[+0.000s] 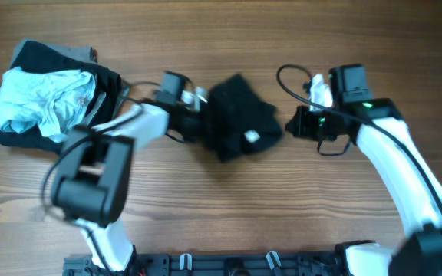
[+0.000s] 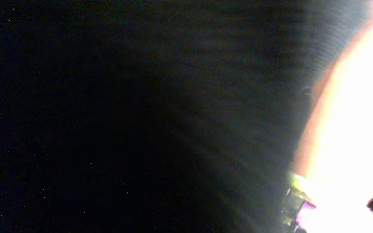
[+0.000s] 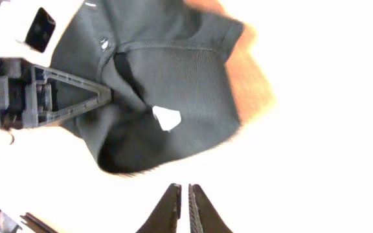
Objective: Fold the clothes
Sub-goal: 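Carry the bundle with the left gripper onto the clothes pile and release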
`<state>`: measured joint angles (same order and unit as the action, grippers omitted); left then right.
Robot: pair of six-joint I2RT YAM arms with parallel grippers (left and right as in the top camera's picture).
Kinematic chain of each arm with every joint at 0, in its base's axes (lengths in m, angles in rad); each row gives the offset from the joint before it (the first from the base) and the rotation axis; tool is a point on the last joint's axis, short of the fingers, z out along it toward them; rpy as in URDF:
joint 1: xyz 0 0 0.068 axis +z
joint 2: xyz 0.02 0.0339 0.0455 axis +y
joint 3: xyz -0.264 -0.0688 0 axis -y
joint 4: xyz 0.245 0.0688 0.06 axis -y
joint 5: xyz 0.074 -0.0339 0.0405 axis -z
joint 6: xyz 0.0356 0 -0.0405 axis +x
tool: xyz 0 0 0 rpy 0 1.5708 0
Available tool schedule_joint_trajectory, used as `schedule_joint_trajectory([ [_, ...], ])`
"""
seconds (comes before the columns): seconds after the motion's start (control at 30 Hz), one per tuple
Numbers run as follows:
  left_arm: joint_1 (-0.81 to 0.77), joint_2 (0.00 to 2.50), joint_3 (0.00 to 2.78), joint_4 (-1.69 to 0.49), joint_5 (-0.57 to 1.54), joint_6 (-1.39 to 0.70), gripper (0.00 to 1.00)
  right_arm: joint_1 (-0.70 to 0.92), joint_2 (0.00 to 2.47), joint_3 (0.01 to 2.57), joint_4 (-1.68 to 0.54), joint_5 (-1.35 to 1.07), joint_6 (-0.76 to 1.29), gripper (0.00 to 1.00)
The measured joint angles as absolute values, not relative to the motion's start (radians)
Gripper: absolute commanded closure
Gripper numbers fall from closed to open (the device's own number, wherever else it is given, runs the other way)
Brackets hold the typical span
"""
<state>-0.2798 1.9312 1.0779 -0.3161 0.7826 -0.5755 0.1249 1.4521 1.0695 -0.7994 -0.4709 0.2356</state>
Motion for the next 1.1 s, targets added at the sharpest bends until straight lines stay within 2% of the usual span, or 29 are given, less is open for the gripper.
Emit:
schedule_joint_trajectory([
  [0.1,-0.165,1.795,1.148,-0.321,0.778,-0.523,0.96,0.125,1.344,1.086,-0.801,-0.476,0.234,0.89],
  [0.23,0.009,1.618,1.243,-0.194,0.772,-0.489,0.96,0.125,1.333,1.086,-0.839,-0.479,0.238,0.89],
  [0.4,0.199,1.589,1.265,-0.119,0.755,-0.473,0.96,0.125,1.333,1.086,-0.884,-0.479,0.241,0.89],
  [0.57,0.387,1.607,1.256,-0.255,0.691,-0.375,0.96,0.125,1.333,1.086,-0.905,-0.479,0.266,0.89],
  [0.7,0.485,1.607,1.254,-0.387,0.653,-0.323,0.96,0.125,1.333,1.086,-0.905,-0.479,0.278,0.89],
  [0.93,0.603,1.607,1.254,-0.477,0.618,-0.253,0.93,0.125,1.333,1.086,-0.916,-0.479,0.29,0.89],
  [0.97,0.62,1.607,1.254,-0.498,0.586,-0.245,0.82,0.125,1.333,1.086,-0.92,-0.479,0.29,0.89],
  [1.0,0.631,1.607,1.254,-0.503,0.571,-0.243,0.35,0.125,1.333,1.086,-0.92,-0.479,0.29,0.89],
  [1.03,0.638,1.607,1.254,-0.507,0.564,-0.235,0.0,0.125,1.333,1.086,-0.92,-0.479,0.29,0.89],
  [1.1,0.661,1.607,1.254,-0.532,0.544,-0.233,0.0,0.125,1.333,1.086,-0.92,-0.479,0.292,0.89],
])
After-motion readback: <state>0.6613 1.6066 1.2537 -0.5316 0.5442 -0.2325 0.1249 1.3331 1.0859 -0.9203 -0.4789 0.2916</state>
